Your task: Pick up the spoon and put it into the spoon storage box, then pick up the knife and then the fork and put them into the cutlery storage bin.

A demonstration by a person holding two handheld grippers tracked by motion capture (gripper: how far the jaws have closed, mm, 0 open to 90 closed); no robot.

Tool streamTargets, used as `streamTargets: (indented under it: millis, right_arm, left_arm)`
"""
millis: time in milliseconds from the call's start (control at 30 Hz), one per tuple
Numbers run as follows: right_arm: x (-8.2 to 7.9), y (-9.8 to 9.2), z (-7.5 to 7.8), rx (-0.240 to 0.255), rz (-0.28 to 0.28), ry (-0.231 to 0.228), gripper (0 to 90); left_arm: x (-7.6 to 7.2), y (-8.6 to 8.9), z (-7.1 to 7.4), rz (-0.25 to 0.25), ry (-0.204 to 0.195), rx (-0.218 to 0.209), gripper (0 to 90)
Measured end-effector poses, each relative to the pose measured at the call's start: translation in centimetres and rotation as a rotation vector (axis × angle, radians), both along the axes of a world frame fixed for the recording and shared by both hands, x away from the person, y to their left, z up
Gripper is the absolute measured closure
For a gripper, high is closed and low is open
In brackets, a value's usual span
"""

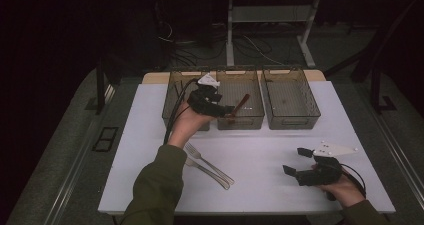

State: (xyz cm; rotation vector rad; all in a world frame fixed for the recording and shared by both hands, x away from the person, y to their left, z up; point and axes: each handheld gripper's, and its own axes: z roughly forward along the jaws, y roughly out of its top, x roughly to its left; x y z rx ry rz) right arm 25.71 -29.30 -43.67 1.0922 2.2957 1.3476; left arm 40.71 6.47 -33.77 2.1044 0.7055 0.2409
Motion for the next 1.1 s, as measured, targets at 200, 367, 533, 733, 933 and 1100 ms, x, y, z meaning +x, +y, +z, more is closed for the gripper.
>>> streamTargets:
  millis: [200,367,533,733,933,1100]
  right_arm:
    - [0.1,0.0,0.0,-0.002,-0.003,-0.002,12.9]
    - [0.1,0.0,-0.1,-0.004,-0.003,-0.002,12.9]
    - [0.0,0.0,0.0,-0.002,-0.007,0.009,12.9]
    - [0.1,-0.1,-0.1,-0.005,-0.008,0.001,12.9]
    - [0.1,0.0,0.0,-0.004,-0.009,-0.001,12.9]
    - [0.1,0.0,0.0,-0.005,-0.008,0.0,12.9]
  left_arm:
    - [-2.2,1.0,-0.5,-0.023,-0.016,-0.027,30.8]
    - [-3.8,1.7,-1.2,-0.052,-0.014,-0.027,33.6]
    - [-5.5,2.4,-2.4,-0.071,0.002,-0.039,43.7]
    - [-7.3,3.6,-4.1,-0.082,0.007,-0.042,60.4]
    - [-9.1,4.1,-5.3,-0.119,0.023,0.003,80.5]
    - [-10.4,4.5,-6.7,-0.134,0.037,0.035,89.0]
